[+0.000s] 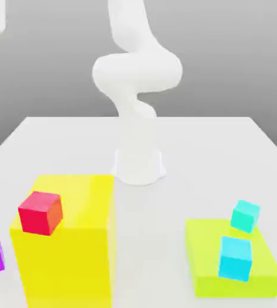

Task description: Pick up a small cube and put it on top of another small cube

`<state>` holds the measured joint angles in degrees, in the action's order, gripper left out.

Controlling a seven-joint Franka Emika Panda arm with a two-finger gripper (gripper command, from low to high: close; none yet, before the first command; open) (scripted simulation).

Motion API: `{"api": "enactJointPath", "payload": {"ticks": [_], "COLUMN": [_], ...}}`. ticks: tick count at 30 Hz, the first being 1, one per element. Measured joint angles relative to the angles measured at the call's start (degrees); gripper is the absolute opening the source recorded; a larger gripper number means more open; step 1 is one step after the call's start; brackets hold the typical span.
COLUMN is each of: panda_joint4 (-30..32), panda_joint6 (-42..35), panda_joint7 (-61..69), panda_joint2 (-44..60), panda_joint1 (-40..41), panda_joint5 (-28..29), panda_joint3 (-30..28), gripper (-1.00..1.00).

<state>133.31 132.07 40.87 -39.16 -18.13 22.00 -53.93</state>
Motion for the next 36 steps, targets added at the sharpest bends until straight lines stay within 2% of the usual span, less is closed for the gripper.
{"api": "enactJointPath", "payload": {"ticks": [5, 10, 15, 21, 22, 29, 34, 36], "panda_joint4": [0.56, 0.71, -0.32, -3.78, -4.23, -4.17, -2.23, -1.79], "panda_joint6": [3.54, 6.88, 6.95, 8.84, 9.33, 8.99, 5.58, 5.45], "panda_joint7": [13.85, 24.89, 29.86, 27.56, 26.80, 26.83, 31.60, 32.67], "panda_joint2": [6.02, 9.69, 5.49, -4.51, -5.55, -5.47, 1.28, 3.59], "panda_joint1": [-10.08, -27.44, -46.69, -62.24, -63.35, -63.15, -52.58, -47.31], "panda_joint5": [2.92, 8.85, 22.85, 39.75, 41.19, 41.22, 32.71, 29.77], "panda_joint3": [-14.10, -33.87, -54.14, -72.05, -73.50, -73.22, -61.38, -54.74], "gripper": [0.00, 0.00, 0.00, 0.00, -1.00, -1.00, -1.00, -1.00]}}
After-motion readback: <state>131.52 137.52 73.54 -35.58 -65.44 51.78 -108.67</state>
